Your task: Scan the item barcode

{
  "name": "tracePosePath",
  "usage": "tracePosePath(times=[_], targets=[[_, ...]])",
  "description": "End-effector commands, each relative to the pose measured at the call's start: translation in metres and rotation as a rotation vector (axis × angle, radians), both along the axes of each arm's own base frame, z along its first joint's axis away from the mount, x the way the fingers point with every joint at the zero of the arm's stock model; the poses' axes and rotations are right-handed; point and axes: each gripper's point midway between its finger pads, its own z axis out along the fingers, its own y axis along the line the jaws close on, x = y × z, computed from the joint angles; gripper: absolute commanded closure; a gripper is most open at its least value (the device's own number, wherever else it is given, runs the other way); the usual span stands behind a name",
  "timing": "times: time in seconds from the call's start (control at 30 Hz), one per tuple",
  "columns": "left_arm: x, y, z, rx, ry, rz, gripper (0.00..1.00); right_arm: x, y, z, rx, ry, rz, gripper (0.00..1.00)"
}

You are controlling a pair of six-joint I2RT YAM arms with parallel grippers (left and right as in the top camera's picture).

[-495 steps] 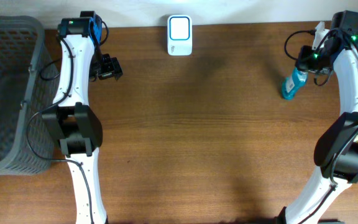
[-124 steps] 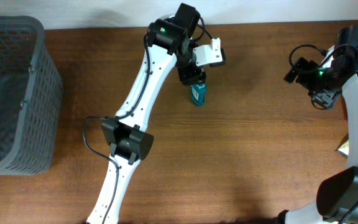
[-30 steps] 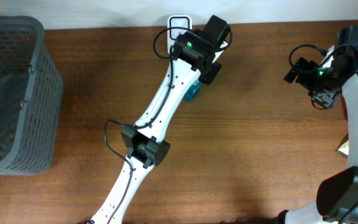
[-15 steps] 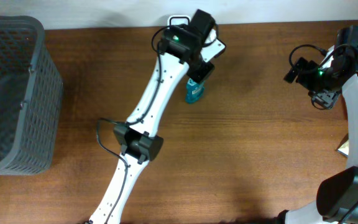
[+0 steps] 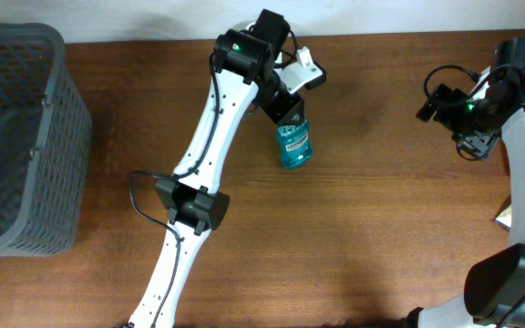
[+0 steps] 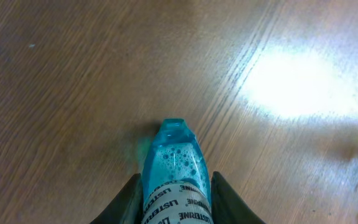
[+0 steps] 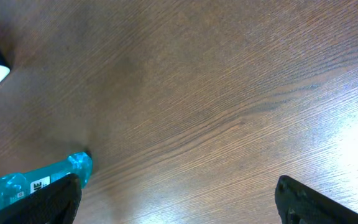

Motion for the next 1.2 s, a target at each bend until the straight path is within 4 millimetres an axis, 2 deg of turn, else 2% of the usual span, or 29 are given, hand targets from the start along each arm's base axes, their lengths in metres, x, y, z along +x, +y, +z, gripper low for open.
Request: tracePosePath(times=[0.0,0.03,0.17,0.33,0.6,0.63,0.67,0.7,0.77,1.03,1.17], targets=[[-0.005,-0.010,0.014,-0.061,-0.031,-0.066,0.80,0.000,-0.004,0.002,-0.020,-0.003,-0.002,0.01],[-0.005,-0.009,0.014,-0.059,-0.043,-0.082,0.78,0.000,-0.004,0.002,-0.020,-0.003,-0.001,0.01],[0.006,-0.005,0.011,-0.016,-0.114,-0.100,0.86,0.000,-0.004,0.002,-0.020,-0.003,-0.002,0.01],[0.027,0.005,0.008,0.061,-0.209,-0.073,0.82,0.000,-0.004,0.002,-0.020,-0.003,-0.002,0.01],[0.025,0.004,0.008,0.064,-0.239,-0.137,0.81,0.000,-0.004,0.002,-0.020,-0.003,-0.001,0.01],[0.025,0.004,0.008,0.065,-0.239,-0.137,0.76,0.000,-0.004,0.002,-0.020,-0.003,-0.002,0.01],[0.025,0.004,0.007,0.065,-0.238,-0.137,0.65,0.000,-0.004,0.002,-0.020,-0.003,-0.001,0.01],[0.025,0.004,0.007,0.065,-0.237,-0.137,0.59,0.000,-0.004,0.002,-0.020,-0.003,-0.002,0.01],[0.023,0.006,0.006,0.070,-0.227,-0.138,0.54,0.000,-0.004,0.002,-0.020,-0.003,-0.002,0.01],[0.021,0.007,0.006,0.074,-0.216,-0.138,0.46,0.000,-0.004,0.002,-0.020,-0.003,-0.002,0.01],[0.025,0.011,0.026,0.055,-0.249,-0.092,0.41,0.000,-0.004,0.002,-0.020,-0.003,-0.001,0.01]])
